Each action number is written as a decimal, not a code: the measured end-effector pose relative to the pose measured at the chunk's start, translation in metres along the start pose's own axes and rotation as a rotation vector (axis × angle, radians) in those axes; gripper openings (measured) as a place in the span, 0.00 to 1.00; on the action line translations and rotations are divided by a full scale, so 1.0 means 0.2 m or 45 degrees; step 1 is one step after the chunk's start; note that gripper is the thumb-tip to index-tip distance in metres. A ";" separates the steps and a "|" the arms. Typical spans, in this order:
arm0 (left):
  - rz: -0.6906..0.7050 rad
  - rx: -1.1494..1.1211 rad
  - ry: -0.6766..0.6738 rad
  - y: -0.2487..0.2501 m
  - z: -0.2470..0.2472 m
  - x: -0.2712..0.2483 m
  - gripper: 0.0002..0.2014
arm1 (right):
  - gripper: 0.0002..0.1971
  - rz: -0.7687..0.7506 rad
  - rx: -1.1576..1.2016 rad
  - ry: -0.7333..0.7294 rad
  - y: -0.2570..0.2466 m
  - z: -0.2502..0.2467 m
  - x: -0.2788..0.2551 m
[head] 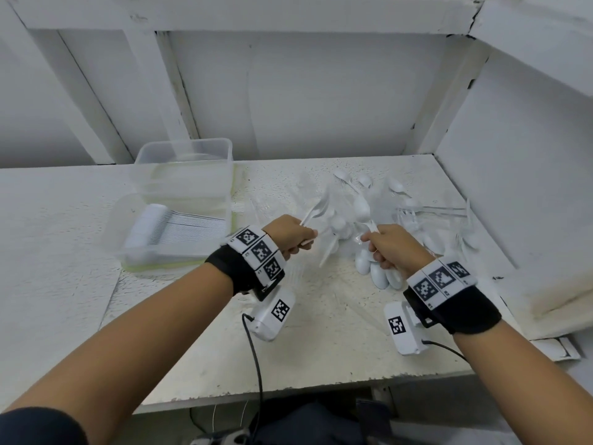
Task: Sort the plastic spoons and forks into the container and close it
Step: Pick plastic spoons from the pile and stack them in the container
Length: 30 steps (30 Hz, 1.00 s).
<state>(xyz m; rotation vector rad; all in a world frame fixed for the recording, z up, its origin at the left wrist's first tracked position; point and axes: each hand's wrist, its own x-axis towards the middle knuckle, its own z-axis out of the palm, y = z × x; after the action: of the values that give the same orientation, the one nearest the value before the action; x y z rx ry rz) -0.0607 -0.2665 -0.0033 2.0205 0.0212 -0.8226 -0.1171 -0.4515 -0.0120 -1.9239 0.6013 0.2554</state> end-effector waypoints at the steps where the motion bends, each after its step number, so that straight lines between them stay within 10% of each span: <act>1: 0.018 -0.006 0.015 0.00 -0.02 -0.01 0.11 | 0.07 -0.019 -0.029 0.008 -0.01 0.01 0.00; 13: 0.052 -0.242 0.143 -0.13 -0.10 -0.10 0.04 | 0.11 -0.148 -0.599 0.055 0.00 0.23 0.05; 30: 0.203 -0.409 0.099 -0.22 -0.11 -0.18 0.05 | 0.09 -0.184 0.311 0.085 -0.12 0.25 -0.11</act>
<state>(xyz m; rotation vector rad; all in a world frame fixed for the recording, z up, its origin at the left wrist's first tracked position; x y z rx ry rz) -0.0906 -0.2130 -0.0093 1.7254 0.0339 -0.5977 -0.1184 -0.3918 -0.0049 -1.7340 0.5098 0.0242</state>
